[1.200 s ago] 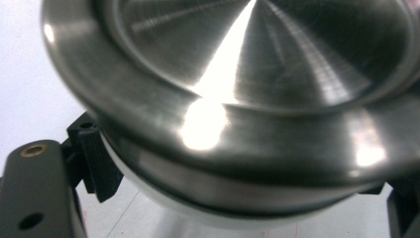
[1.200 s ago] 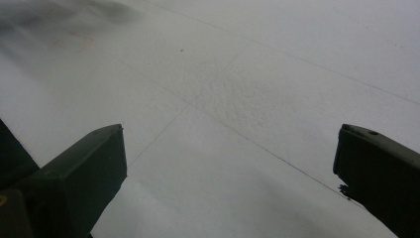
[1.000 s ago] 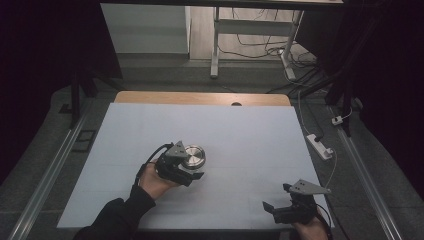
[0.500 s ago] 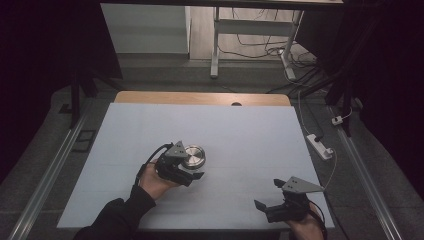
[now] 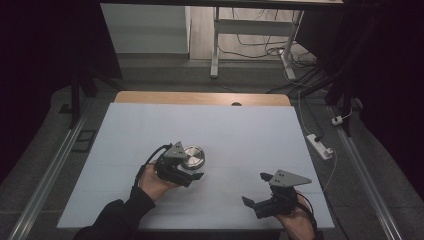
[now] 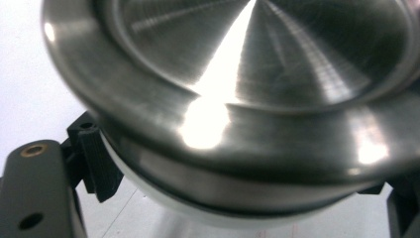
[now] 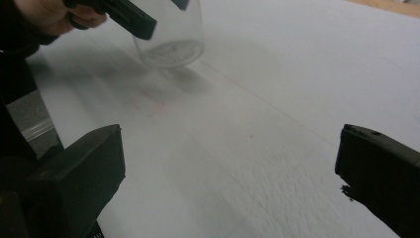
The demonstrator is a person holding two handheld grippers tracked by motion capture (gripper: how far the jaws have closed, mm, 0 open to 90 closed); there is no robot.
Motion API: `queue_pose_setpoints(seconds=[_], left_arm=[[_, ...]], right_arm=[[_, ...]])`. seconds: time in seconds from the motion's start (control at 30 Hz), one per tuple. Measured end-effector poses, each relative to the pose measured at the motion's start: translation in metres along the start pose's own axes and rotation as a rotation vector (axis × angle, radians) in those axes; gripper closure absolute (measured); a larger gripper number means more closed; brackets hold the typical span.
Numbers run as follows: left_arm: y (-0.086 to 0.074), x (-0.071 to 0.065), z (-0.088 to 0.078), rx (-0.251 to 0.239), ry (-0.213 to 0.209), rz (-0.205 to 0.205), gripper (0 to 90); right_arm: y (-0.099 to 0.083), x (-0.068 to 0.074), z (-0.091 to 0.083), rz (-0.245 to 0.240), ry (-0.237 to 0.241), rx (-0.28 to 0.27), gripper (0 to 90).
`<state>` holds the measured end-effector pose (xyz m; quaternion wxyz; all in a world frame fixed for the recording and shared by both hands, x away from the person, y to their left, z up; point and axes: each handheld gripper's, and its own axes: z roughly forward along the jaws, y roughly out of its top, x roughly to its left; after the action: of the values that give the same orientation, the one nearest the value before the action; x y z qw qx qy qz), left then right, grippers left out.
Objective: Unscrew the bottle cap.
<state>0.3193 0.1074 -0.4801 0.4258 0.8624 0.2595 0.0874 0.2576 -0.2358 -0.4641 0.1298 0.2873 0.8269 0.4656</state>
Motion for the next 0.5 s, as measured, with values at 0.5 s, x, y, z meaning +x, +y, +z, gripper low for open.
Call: queue_pose_setpoints(seconds=[0.5], left_arm=[[0.000, -0.002, 0.001, 0.000, -0.008, 0.006, 15.5]], right_arm=[[0.046, 0.007, 0.038, -0.017, 0.116, 0.034, 0.0]])
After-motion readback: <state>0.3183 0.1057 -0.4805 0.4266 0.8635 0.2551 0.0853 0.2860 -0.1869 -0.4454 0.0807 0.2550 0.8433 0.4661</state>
